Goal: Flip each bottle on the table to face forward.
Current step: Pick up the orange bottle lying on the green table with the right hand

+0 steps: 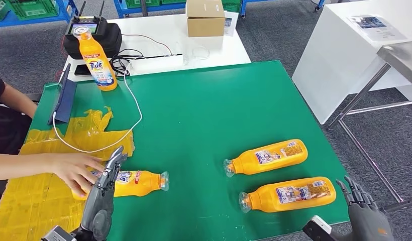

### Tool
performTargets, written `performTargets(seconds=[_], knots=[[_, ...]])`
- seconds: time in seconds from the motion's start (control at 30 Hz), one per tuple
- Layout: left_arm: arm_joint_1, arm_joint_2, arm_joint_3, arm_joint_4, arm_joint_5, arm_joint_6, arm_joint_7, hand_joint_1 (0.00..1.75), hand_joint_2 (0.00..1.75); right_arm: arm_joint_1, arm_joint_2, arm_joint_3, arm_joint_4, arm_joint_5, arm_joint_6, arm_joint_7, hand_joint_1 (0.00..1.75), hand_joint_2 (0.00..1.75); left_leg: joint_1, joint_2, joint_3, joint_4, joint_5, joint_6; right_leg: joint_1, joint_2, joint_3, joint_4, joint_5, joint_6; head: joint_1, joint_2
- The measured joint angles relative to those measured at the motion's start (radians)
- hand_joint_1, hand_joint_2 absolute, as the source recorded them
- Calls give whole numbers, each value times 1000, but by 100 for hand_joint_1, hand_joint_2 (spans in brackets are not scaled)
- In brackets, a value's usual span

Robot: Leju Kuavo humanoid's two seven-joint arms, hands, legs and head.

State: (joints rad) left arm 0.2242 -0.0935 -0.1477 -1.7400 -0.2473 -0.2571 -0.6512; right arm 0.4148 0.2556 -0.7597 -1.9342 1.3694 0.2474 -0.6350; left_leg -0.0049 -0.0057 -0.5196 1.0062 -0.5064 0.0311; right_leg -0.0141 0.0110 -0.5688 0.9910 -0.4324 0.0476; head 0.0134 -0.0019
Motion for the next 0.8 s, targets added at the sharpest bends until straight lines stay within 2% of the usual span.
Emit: performTargets(seconds=[0.17,0.27,0.43,0.6,0.8], knots=[[-3,0,0,2,1,-2,1,0,0,-1,-11,36,16,-5,-7,21,0,175,0,0,0,0,0,0,0,0,0,0,0,0,0,0],[-9,0,0,6,3,-6,3,0,0,-1,-33,69,33,-14,-22,67,0,175,0,0,0,0,0,0,0,0,0,0,0,0,0,0],[-23,0,0,18,13,-15,10,0,0,3,-117,173,74,-80,-60,200,0,175,0,0,0,0,0,0,0,0,0,0,0,0,0,0],[-28,0,0,26,15,-18,10,0,0,7,-169,242,99,-104,-69,237,0,175,0,0,0,0,0,0,0,0,0,0,0,0,0,0],[-39,0,0,37,16,-25,11,0,0,9,-241,327,129,-151,-70,333,0,175,0,0,0,0,0,0,0,0,0,0,0,0,0,0]])
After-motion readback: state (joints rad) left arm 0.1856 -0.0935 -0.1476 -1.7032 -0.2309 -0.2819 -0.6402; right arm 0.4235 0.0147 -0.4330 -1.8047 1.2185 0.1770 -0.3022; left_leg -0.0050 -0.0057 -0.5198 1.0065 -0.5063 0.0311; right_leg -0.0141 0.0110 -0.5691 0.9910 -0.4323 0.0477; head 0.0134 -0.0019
